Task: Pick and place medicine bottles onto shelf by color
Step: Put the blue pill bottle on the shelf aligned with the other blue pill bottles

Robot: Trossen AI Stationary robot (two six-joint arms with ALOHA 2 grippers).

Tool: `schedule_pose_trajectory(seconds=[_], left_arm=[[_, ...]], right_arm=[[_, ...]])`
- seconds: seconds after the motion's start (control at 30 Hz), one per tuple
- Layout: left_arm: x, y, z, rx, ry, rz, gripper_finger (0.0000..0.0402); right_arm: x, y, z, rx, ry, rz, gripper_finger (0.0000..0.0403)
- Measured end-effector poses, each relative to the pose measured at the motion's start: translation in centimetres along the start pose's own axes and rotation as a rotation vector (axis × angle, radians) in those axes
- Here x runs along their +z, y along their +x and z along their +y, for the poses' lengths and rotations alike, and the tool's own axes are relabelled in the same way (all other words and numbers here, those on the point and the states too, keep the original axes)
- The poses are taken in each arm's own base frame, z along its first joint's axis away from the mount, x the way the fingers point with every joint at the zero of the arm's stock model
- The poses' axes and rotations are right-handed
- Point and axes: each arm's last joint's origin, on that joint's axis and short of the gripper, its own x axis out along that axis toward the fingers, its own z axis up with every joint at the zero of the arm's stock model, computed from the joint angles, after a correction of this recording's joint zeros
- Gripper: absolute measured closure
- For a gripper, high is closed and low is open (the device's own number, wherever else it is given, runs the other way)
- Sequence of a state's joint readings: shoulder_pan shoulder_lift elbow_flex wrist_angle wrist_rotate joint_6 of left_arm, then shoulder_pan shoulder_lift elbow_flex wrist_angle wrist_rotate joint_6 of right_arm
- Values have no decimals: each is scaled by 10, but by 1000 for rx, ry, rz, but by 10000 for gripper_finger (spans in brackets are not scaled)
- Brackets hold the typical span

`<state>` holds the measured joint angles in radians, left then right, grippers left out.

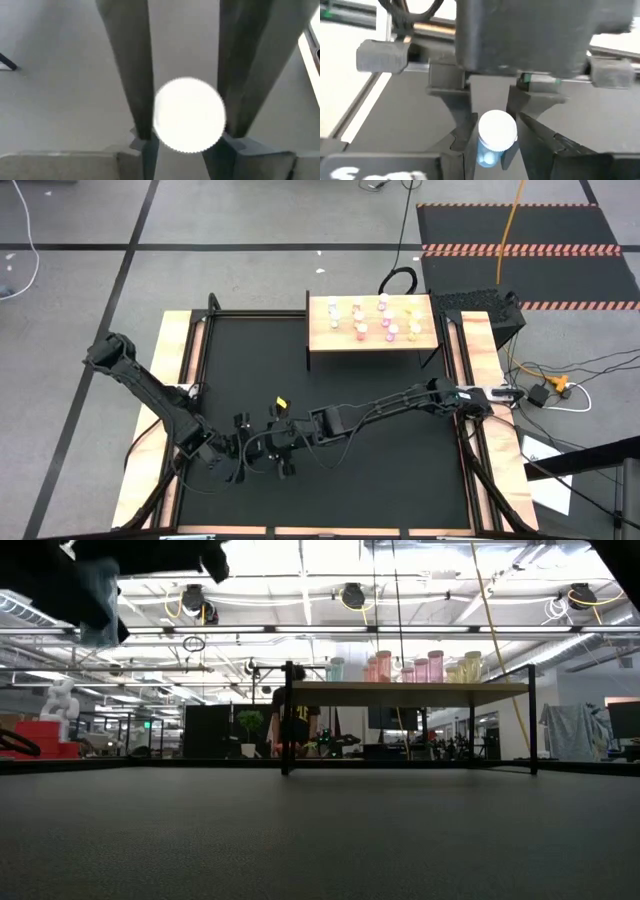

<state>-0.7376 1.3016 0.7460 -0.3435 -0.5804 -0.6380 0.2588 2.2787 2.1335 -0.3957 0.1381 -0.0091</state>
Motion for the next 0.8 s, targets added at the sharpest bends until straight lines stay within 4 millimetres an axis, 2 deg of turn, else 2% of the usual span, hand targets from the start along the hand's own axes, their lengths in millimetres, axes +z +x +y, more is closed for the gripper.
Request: schedule_pose_trajectory(seconds=[0.13,0.27,0.53,0.67,0.8], left_arm=[[5,-10,6,7,-32,-31,236],[8,-20,15,20,-73,-39,180],[4,-31,28,60,-91,12,80],[2,-33,32,80,-78,29,54],[4,-31,38,144,-80,16,51]], right_arm=[[5,-8,-4,-4,6,-3,290],[13,-20,-7,-22,6,-26,290],[34,-62,-30,-106,-28,-48,290],[43,-94,-59,-250,-112,-24,289],[47,-127,-108,-393,-96,5,289]])
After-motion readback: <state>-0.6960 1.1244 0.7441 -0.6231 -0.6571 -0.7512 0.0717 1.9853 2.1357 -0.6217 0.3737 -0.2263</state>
